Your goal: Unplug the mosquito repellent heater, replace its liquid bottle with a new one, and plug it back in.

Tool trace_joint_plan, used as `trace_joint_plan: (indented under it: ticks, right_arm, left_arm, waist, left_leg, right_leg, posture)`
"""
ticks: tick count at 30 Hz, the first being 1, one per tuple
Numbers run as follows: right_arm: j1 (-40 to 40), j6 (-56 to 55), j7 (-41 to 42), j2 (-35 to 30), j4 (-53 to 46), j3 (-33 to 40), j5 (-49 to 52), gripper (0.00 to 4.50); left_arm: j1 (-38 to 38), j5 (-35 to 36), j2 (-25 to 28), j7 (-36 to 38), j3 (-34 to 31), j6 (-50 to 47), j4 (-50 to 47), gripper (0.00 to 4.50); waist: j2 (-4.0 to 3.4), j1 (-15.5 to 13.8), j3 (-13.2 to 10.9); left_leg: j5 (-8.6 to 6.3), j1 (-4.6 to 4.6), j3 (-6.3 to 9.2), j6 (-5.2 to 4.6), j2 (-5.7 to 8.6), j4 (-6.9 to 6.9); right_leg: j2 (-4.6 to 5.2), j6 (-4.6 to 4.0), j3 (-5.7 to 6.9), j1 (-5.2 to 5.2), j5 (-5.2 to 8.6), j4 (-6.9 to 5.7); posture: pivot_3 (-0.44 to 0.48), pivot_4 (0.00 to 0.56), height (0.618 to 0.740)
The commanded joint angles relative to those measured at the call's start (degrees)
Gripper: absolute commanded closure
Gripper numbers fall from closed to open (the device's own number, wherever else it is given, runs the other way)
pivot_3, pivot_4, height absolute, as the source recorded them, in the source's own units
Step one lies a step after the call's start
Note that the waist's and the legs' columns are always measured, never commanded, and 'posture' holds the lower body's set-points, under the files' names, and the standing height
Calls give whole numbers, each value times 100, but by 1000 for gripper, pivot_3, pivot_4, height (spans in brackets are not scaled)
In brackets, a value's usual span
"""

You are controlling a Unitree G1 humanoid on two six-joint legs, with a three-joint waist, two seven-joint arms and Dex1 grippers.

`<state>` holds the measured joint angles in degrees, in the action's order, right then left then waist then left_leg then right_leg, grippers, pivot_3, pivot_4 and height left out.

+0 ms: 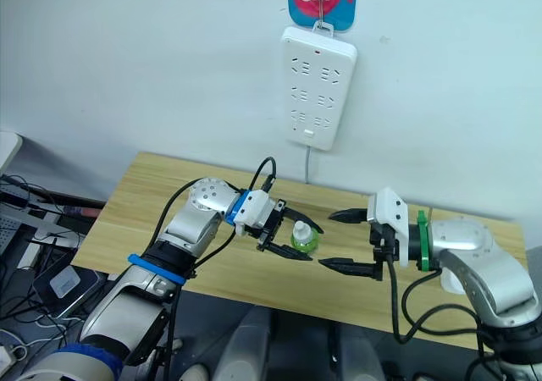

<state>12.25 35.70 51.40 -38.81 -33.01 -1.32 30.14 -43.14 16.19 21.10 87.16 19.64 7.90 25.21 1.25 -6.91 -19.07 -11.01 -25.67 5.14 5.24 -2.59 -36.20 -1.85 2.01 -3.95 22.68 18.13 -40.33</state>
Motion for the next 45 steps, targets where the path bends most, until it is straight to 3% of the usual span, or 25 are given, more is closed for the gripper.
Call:
trace_joint_plan:
  ticks: [1,7,10,14,21,24,29,40,45]
  right_arm:
    - [-22,196,-1345,591,-627,-253,-479,32]
    - [-55,374,-2160,1132,-806,-586,-796,32]
    - [-83,419,-2339,1266,-837,-609,-770,548]
    - [-27,594,-2418,1332,-982,-677,-678,1888]
    - [66,957,-2619,1416,-1277,-714,-514,1888]
    - [58,960,-2696,1510,-1324,-759,-513,2525]
    - [-82,785,-2710,1552,-1288,-905,-591,4091]
    - [-277,314,-2644,1554,-994,-1080,-732,4101]
    - [-343,278,-2706,1633,-915,-1180,-800,2400]
  left_arm:
    - [-63,-140,-94,-407,-222,-26,40,2242]
    - [-102,-157,-151,-437,-329,-102,78,2242]
    - [-116,-186,-208,-458,-326,-88,102,2242]
    - [-118,-211,-260,-473,-319,-76,121,2242]
    - [-89,-217,-260,-493,-340,-88,114,2242]
    - [-50,-221,-246,-504,-331,-93,78,2242]
    - [13,-224,-222,-504,-330,-111,3,2242]
    - [34,-247,-224,-498,-329,-129,-37,2242]
    - [47,-245,-223,-501,-328,-141,-64,2242]
  waist:
    - [0,37,1]
    - [1,66,1]
    - [0,76,2]
    - [-1,85,2]
    - [-1,92,3]
    - [-1,92,3]
    - [-1,91,4]
    - [-2,93,5]
    - [-2,94,5]
  left_leg:
    - [8,2,4,14,1,1]
    - [34,3,18,37,11,1]
    - [46,2,33,40,11,2]
    - [49,3,48,34,9,5]
    - [54,2,56,34,9,6]
    - [55,2,57,34,9,6]
    - [55,2,59,32,9,7]
    - [60,2,60,29,10,7]
    - [61,2,61,29,10,7]
  right_leg:
    - [0,0,1,1,0,-8]
    - [0,0,5,7,0,-43]
    - [0,-2,19,9,-1,-54]
    - [-4,-8,32,10,-4,-61]
    - [-4,-9,38,9,-5,-66]
    - [-4,-10,39,10,-5,-66]
    - [-4,-10,41,9,-5,-66]
    - [-4,-13,42,9,-7,-69]
    - [-4,-13,43,9,-7,-70]
  posture:
    - [228,240,740]
    - [227,243,740]
    - [227,243,740]
    - [227,249,740]
    - [235,248,740]
    - [236,250,740]
    - [239,249,740]
    - [242,251,740]
    - [244,253,740]
